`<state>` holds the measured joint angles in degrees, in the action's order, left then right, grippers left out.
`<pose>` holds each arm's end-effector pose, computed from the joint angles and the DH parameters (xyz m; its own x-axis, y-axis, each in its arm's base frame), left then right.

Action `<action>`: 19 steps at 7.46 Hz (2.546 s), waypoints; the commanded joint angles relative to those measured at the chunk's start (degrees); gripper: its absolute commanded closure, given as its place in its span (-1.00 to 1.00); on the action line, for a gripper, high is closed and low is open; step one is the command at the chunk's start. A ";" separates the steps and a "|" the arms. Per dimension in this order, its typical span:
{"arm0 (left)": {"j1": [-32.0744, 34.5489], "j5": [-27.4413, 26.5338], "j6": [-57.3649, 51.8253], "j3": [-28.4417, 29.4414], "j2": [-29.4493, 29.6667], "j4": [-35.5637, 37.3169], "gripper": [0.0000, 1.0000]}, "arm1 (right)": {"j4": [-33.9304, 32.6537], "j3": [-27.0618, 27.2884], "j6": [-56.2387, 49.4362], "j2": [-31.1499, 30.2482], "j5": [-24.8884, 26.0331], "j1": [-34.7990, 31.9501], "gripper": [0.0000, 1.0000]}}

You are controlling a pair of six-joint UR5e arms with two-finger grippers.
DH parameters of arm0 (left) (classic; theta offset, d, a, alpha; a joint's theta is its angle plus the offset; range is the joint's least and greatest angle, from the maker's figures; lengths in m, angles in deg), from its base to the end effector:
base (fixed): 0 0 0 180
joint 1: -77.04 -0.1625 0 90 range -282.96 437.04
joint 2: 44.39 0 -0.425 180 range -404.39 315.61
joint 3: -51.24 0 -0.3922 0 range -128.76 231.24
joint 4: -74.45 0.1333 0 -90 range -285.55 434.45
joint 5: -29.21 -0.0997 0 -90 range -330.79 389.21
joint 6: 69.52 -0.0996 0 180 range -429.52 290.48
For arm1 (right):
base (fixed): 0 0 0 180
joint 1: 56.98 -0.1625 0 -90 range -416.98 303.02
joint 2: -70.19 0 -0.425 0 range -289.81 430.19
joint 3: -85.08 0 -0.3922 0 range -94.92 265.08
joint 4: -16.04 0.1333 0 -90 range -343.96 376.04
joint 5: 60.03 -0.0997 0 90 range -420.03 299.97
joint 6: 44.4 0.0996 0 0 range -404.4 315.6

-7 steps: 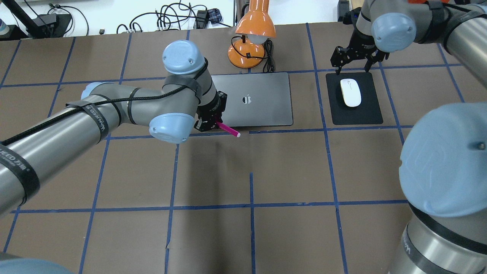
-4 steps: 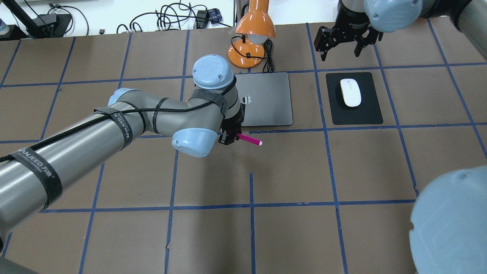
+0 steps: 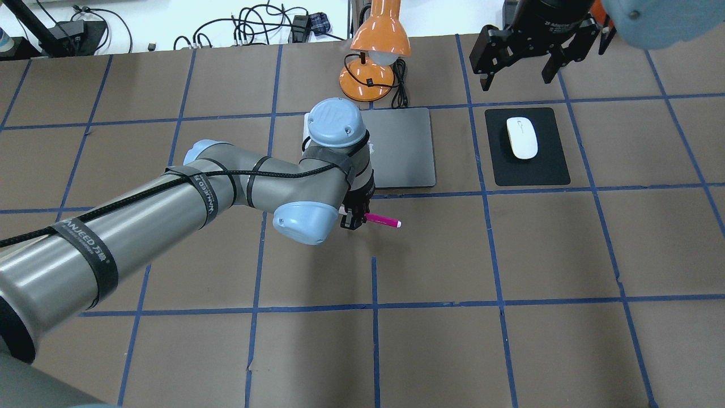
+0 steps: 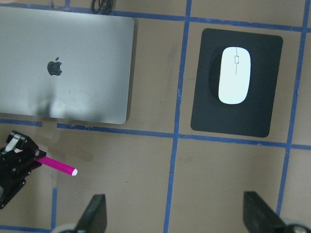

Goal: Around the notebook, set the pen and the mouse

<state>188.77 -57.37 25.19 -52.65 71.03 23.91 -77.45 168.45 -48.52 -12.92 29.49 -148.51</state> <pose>-0.3462 -0.4927 0.1987 -0.2928 -0.9562 -0.0023 -0.9545 0.2922 0.0597 0.1487 -0.5446 0.4888 -0.9951 -0.0988 -0.0043 -0.0984 0.9935 -0.0568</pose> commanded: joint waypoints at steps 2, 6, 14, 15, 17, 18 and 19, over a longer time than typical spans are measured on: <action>0.25 0.27 6.53 -1.40 1.12 -0.26 1.00 | -0.82 7.59 0.42 -1.34 1.44 -0.05 -1.00; 0.25 0.36 6.54 -1.13 1.82 0.09 1.00 | -3.96 7.07 0.51 -1.26 2.05 0.30 -1.00; -7.72 -0.96 -40.10 -0.26 -3.79 -0.97 -1.00 | -3.63 7.77 -0.19 -1.52 1.71 0.65 -1.00; -10.88 -0.96 -49.70 -0.34 -5.54 -1.40 -1.00 | -3.54 7.95 -0.19 -1.52 1.19 0.65 -1.00; -13.98 -0.87 -71.83 0.00 -9.06 -1.67 -1.00 | -3.54 7.77 -0.19 -1.61 1.10 0.65 -1.00; -15.82 -0.96 -80.65 0.44 -10.73 -4.45 -1.00 | -3.54 7.77 -0.19 -1.61 1.10 0.65 -1.00; -19.23 -0.96 -83.69 1.58 -12.57 -10.57 -1.00 | -3.54 7.77 -0.19 -1.61 1.10 0.65 -1.00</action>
<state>173.04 -58.31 -51.08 -52.14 60.76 18.91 -81.00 176.24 -48.71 -14.52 30.60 -147.87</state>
